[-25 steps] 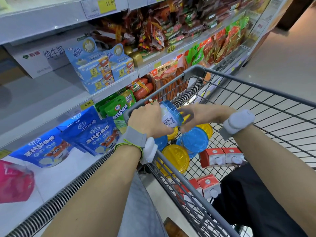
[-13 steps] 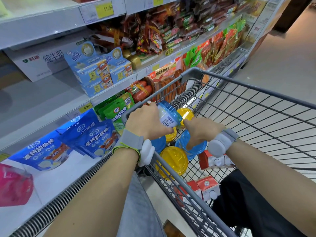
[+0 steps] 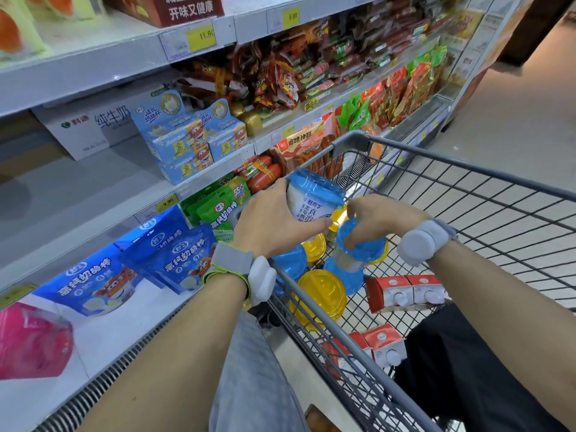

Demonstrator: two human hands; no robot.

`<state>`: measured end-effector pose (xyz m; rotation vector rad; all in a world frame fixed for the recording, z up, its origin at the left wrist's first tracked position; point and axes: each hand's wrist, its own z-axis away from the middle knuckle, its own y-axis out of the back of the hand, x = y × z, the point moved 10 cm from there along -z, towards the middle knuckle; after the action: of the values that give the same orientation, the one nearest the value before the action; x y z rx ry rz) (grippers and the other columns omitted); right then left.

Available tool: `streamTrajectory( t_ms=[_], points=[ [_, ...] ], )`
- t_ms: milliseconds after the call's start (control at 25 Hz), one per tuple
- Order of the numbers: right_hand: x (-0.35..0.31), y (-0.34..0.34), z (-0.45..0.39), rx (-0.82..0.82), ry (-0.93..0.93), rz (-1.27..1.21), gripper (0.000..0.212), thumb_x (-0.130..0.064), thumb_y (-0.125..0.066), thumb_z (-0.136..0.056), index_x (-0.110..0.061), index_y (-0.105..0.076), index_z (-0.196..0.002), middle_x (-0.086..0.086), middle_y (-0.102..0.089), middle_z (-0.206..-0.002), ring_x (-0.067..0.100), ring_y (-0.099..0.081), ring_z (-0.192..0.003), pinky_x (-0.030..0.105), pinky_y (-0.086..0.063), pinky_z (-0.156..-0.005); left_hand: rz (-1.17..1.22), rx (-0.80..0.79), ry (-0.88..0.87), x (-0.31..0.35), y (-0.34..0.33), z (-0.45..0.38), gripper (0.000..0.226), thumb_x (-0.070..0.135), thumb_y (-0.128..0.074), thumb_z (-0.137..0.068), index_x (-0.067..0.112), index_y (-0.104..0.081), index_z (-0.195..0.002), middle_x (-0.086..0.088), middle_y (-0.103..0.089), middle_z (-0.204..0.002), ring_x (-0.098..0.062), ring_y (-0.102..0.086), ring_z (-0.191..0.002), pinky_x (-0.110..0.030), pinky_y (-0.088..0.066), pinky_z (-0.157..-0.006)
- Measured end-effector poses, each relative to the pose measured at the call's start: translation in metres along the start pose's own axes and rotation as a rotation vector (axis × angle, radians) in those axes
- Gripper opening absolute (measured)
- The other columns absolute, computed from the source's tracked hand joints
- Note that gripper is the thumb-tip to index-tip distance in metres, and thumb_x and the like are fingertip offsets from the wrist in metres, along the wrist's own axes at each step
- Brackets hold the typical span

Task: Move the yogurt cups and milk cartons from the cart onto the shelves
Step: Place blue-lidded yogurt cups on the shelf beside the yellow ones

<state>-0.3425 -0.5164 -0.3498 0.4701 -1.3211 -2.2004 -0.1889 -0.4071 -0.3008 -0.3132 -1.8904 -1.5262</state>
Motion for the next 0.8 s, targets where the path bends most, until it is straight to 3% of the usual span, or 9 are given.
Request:
streamTrajectory(
  t_ms=[120, 240, 440, 520, 640, 800],
  points=[
    [-0.006, 0.043, 0.009, 0.121, 0.020, -0.060, 0.074, -0.061, -0.076, -0.060, -0.020, -0.058, -0.118, 0.001, -0.060, -0.102, 0.025, -0.059, -0.092, 0.041, -0.056, -0.076, 0.194, 0.038, -0.004, -0.002, 0.005, 0.005, 0.065, 0.072, -0.078, -0.064, 0.032, -0.056, -0.111, 0.018, -0.068, -0.097, -0.005, -0.066, -0.087, -0.037, -0.058, -0.075],
    [-0.020, 0.088, 0.026, 0.240, 0.084, -0.183, 0.064, -0.055, -0.076, -0.069, -0.023, -0.057, -0.120, -0.008, -0.056, -0.092, 0.011, -0.056, -0.080, 0.031, -0.048, -0.061, 0.569, 0.102, 0.048, -0.007, 0.021, 0.015, 0.046, 0.048, -0.086, -0.076, 0.033, -0.062, -0.112, 0.019, -0.073, -0.101, 0.000, -0.070, -0.091, -0.029, -0.056, -0.078],
    [-0.055, 0.147, 0.051, 0.371, 0.172, -0.417, 0.068, -0.058, -0.074, -0.064, -0.034, -0.058, -0.125, -0.005, -0.064, -0.106, 0.014, -0.065, -0.087, 0.042, -0.061, -0.073, 0.886, 0.194, 0.122, -0.018, 0.059, 0.036, 0.049, 0.057, -0.071, -0.079, 0.026, -0.068, -0.117, 0.010, -0.077, -0.107, -0.008, -0.073, -0.097, -0.031, -0.056, -0.084],
    [-0.076, 0.168, 0.058, 0.408, 0.232, -0.467, 0.063, -0.055, -0.074, -0.069, -0.034, -0.058, -0.126, -0.008, -0.065, -0.102, 0.012, -0.066, -0.084, 0.040, -0.061, -0.070, 1.125, 0.179, 0.186, -0.023, 0.069, 0.033, 0.047, 0.057, -0.076, -0.082, 0.023, -0.073, -0.114, 0.001, -0.077, -0.112, -0.020, -0.073, -0.105, -0.042, -0.056, -0.094],
    [-0.113, 0.200, 0.071, 0.459, 0.339, -0.493, 0.059, -0.046, -0.075, -0.077, -0.032, -0.057, -0.131, -0.011, -0.058, -0.109, 0.008, -0.059, -0.090, 0.025, -0.048, -0.063, 1.455, 0.124, 0.210, -0.015, 0.100, 0.036, 0.042, 0.049, -0.062, -0.093, 0.017, -0.073, -0.119, -0.011, -0.072, -0.125, -0.031, -0.066, -0.119, -0.053, -0.046, -0.109],
    [-0.162, 0.231, 0.081, 0.478, 0.506, -0.553, 0.060, -0.044, -0.077, -0.077, -0.037, -0.055, -0.133, -0.008, -0.062, -0.115, 0.003, -0.059, -0.095, 0.023, -0.046, -0.067, 1.674, 0.144, 0.272, -0.022, 0.139, 0.046, 0.052, 0.053, -0.059, -0.093, 0.009, -0.071, -0.118, -0.017, -0.073, -0.115, -0.035, -0.070, -0.104, -0.058, -0.044, -0.109]
  ],
)
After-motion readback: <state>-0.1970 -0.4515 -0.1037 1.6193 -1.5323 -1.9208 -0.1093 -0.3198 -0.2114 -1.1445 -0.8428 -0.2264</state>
